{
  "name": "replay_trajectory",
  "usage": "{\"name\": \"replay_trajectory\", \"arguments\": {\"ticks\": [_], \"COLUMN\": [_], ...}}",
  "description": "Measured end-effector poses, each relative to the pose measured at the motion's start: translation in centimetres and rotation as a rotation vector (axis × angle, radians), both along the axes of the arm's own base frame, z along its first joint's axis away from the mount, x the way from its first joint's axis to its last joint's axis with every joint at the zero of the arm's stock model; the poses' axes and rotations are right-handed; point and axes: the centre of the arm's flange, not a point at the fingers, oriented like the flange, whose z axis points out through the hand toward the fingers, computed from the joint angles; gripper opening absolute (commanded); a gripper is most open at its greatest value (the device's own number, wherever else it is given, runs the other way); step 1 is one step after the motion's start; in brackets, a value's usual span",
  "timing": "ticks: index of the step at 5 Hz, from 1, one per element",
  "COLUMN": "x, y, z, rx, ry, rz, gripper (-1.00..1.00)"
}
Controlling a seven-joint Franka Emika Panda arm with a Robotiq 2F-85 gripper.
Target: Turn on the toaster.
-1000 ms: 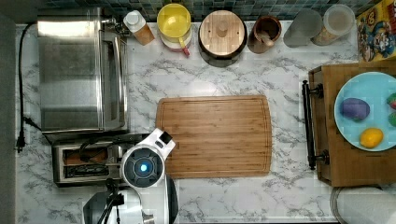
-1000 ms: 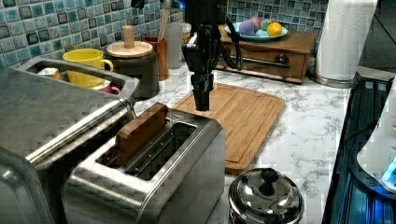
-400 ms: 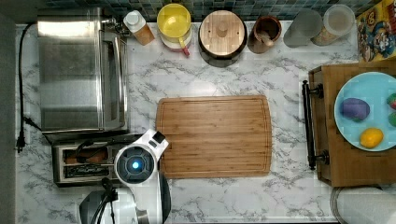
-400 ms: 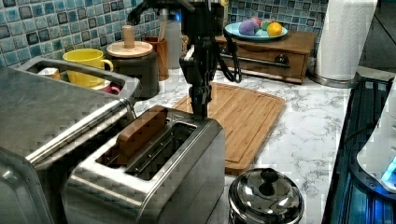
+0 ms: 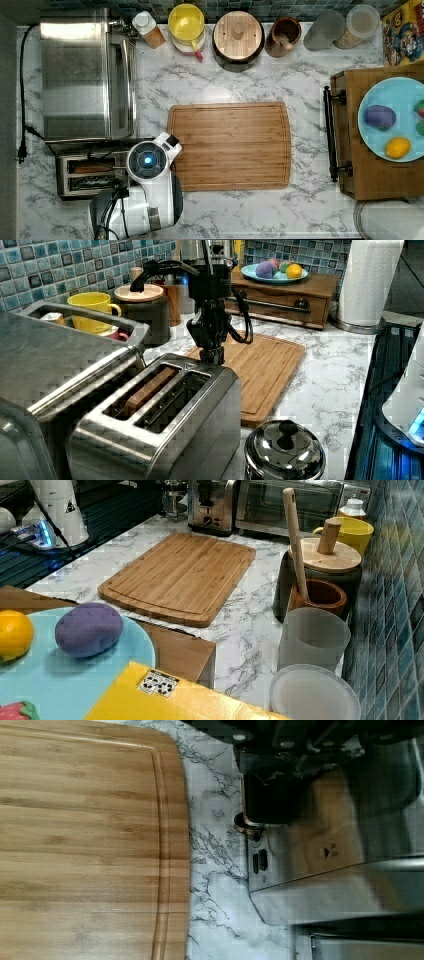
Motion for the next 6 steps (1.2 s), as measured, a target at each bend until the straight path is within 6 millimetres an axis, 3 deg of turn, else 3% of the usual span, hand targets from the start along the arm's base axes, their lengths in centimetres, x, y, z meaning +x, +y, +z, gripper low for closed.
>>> {"name": "replay_trajectory", "arguments": {"ticks": [1, 3, 6], "x": [0.3, 1.7, 2.6], "y": [-0.2, 0.0, 0.2], "z": [-0.1, -2.1, -2.1], "rx": [0.0, -0.01, -0.034], "ry": [0.0, 0.062, 0.117], "rz": [-0.009, -0.06, -0.132], "gripper": [-1.0, -1.0, -1.0]}}
